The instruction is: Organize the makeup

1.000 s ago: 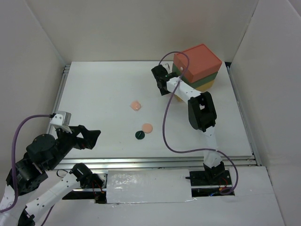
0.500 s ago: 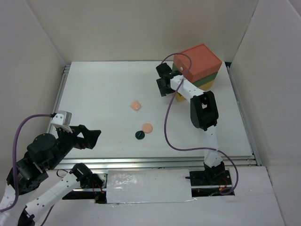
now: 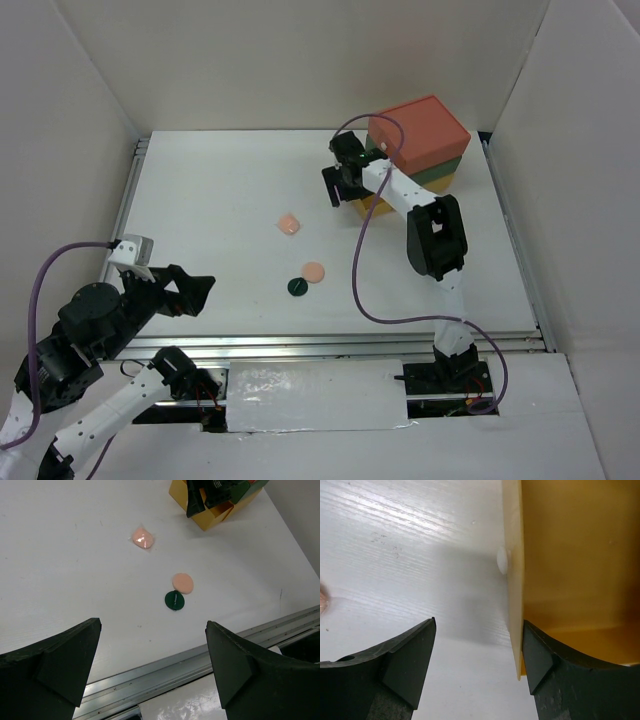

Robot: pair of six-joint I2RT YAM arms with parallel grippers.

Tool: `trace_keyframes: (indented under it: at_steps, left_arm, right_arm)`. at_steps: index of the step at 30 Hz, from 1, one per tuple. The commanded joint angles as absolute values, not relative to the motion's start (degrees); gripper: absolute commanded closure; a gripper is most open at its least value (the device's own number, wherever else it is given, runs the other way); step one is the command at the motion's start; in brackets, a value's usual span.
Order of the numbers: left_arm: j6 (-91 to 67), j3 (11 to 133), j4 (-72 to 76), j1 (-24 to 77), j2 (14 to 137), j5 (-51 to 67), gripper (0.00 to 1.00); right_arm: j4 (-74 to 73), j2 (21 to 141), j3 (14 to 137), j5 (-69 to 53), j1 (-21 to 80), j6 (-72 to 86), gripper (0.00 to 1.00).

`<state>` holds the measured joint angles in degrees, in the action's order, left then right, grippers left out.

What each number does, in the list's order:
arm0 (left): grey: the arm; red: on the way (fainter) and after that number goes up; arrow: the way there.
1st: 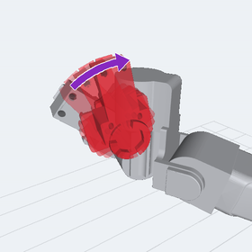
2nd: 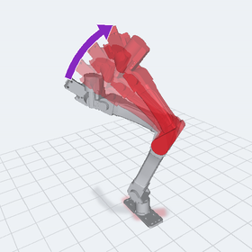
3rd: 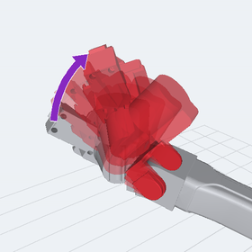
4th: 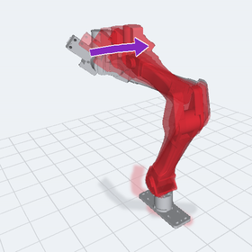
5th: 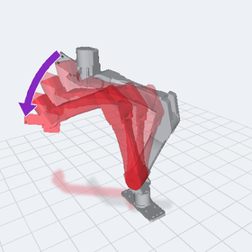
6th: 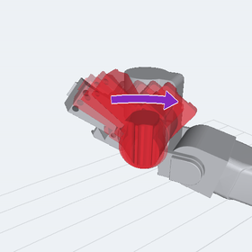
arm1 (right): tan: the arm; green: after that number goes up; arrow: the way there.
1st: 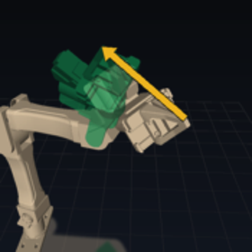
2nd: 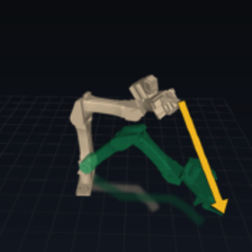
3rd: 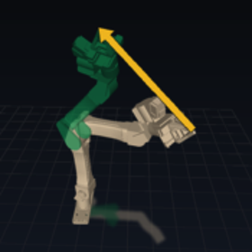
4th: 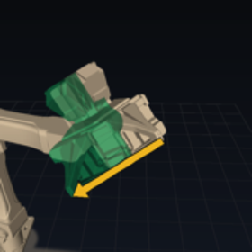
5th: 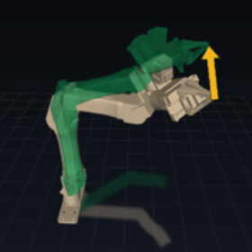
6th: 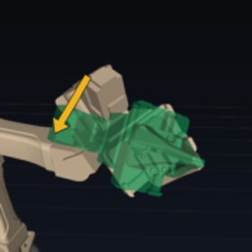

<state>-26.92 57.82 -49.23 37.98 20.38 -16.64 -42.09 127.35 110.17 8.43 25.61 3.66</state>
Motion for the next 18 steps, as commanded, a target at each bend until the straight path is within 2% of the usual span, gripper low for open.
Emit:
trace_keyframes:
  at_steps: [1,4,6,8,12,18]
  left_arm:
    - [-25.9,58.1,-46.8,38.1,21.1,-17.1,0.01]
    - [-25.9,58.1,-46.8,38.1,21.2,-17.0,0.0]
    - [-25.8,58.1,-46.8,38.1,21.4,-17.0,0.01]
    - [-25.8,58.0,-46.7,38.1,21.5,-17.0,0.01]
    - [-26.0,57.9,-46.6,38.1,22.1,-17.2,0.01]
    - [-26.5,57.2,-45.9,38.1,22.4,-18.1,0.01]
  right_arm:
    - [-43.4,123.2,110.0,6.9,26.2,4.6,0.25]
    - [-42.8,122.5,109.7,10.9,26.9,5.7,0.25]
    - [-41.8,120.4,108.8,11.7,27.2,6.2,0.2]
    - [-39.5,116.7,107.1,11.2,28.4,6.6,0.1]
    - [-34.3,110.5,103.4,11.2,33.3,7.3,0.06]
    - [-36.9,116.4,108.4,3.9,39.6,10.5,0.0]
